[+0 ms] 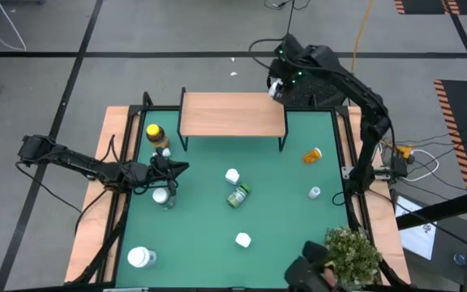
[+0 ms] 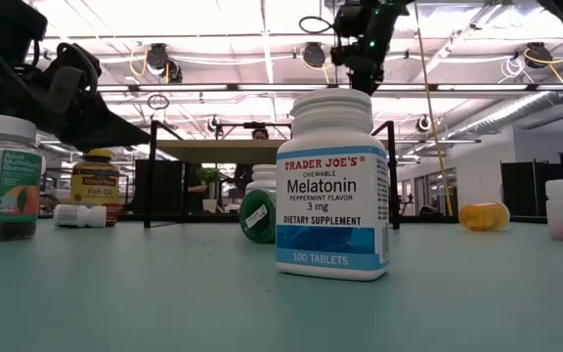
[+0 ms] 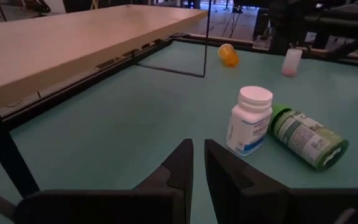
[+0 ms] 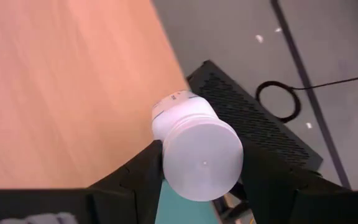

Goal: Pick and place medicine bottles onto shelf by color
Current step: Put the top right small white medicine bottle on the shelf, then put the right green medicine bottle on the shelf

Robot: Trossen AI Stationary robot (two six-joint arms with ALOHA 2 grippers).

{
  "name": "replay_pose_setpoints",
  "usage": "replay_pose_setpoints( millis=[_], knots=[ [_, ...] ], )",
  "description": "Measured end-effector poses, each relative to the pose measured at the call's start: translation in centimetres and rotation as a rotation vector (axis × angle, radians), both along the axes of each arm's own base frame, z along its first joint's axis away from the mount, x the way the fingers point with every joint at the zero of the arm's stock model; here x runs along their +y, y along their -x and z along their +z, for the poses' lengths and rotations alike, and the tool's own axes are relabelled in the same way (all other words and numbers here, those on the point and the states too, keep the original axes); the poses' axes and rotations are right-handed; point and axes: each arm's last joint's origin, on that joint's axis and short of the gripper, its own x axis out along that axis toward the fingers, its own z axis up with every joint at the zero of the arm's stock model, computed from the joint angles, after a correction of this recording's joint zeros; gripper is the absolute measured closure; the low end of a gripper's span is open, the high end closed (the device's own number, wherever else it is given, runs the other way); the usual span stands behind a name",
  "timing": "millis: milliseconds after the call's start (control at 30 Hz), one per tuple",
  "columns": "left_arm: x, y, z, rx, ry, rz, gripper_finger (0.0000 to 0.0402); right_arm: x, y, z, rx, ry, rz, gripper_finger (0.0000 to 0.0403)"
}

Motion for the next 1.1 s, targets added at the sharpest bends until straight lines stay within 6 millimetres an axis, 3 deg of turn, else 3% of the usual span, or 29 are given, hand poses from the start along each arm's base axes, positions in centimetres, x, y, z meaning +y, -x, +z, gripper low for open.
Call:
replay_pose_setpoints(
  millis=[233,800,1100],
  knots=[
    [0.0,0.0,-0.1,0.019,-0.016,-0.002,0.036,-0.1,-1.2,-1.2,0.027,-0.02,0.029,0.0223],
    [0.0,0.0,-0.1,0.02,-0.029,-0.005,0.036,-0.2,-1.4,-3.1,0.035,-0.056,-0.015,0.0221],
    [0.0,0.0,-0.1,0.025,-0.039,-0.007,0.036,-0.3,-1.4,-3.1,0.026,-0.041,-0.005,0.0159]
  ],
)
